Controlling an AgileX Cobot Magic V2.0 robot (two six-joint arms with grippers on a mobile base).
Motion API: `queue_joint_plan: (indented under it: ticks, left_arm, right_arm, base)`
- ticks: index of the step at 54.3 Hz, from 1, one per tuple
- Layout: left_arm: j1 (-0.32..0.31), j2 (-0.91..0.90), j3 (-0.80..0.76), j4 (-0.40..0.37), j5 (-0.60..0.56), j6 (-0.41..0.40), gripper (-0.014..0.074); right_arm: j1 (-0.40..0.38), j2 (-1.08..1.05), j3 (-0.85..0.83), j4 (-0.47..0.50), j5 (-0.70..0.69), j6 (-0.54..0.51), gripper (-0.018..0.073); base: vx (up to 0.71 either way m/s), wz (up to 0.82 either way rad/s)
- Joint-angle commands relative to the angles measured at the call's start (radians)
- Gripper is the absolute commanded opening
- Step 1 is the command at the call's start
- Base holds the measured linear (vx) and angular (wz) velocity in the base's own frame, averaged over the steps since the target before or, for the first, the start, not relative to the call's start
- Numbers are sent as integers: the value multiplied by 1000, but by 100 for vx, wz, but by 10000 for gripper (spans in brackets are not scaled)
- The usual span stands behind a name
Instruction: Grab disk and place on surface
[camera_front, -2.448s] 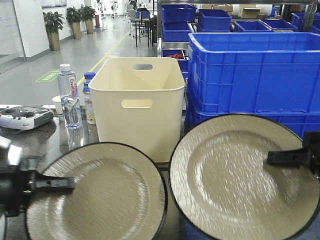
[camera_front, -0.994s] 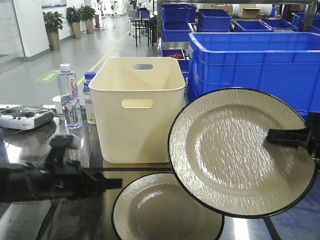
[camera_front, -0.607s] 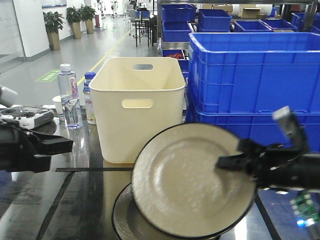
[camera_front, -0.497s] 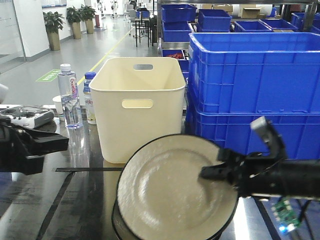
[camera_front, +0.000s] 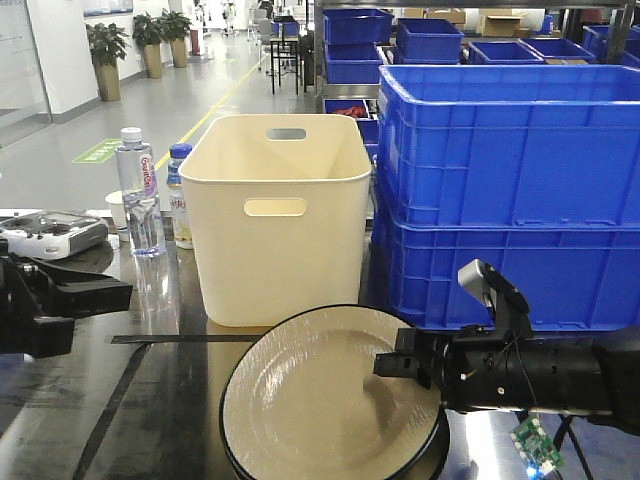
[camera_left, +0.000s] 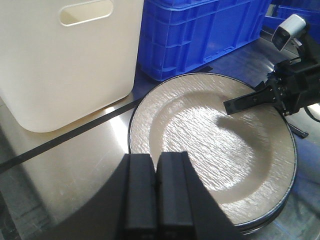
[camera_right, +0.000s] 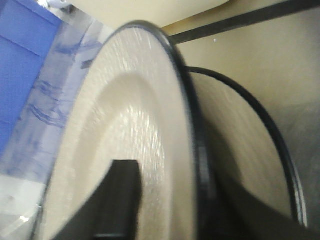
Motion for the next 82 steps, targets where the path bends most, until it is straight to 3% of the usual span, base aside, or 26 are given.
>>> queue_joint_plan:
  ticks: [1,7,13,22,27,33,40,45,51,60,67,73,82]
  left_arm:
    - [0,-27,-31,-56,-14,-11,-7]
    - [0,-27,-31,-56,-1,-13,-7]
    - [0,-27,-31,-49,5,-17,-7]
    - [0,-27,-29,-16,1,-60,-7]
    - [0,-24,-29,74,-10,-137,-5]
    - [0,-14,-29,318,-38,-320,-3]
    - [0,12,-28,661,-49,-619,-1]
    - [0,15,-21,873,-53,-770,-1]
    - [0,-10,29,1021,-99,-874,-1]
    - [-1,-172,233,1043,-313,-892,-1]
    - [-1,-371,446,1043,-457,-886,-1]
    - [-1,-569,603,1041,-503,-885,-1]
    - [-1,-837,724,1039,-516,-884,-1]
  right_arm:
    - [-3,-51,-33,34,-11,-157,452]
    - [-15,-61,-34,18,-87,-343,528]
    - [-31,-88,-34,-1,-205,-503,540]
    - [-57,-156,-34,0,-367,-590,532]
    - [-77,-207,-34,-2,-398,-589,477]
    - [-91,-290,-33,-52,-396,-564,296]
    - [-91,-414,-33,-236,-388,-424,-18]
    - [-92,-503,-33,-396,-363,-248,-12]
    - [-92,-596,-33,-634,-298,8,-9]
    - [-92,-732,-26,-1093,-125,482,-8]
    - [-92,-858,72,-1400,-118,723,-8]
    - [-91,-981,212,-1535,-193,845,-8]
    - [-91,-1185,483,-1569,-393,876,-8]
  base:
    - [0,0]
    - [0,0]
    - [0,0]
    - [0,0]
    - [0,0]
    - [0,0]
    - [0,0]
    - [0,0]
    - [0,0]
    - [0,0]
    - [0,0]
    - [0,0]
    - [0,0]
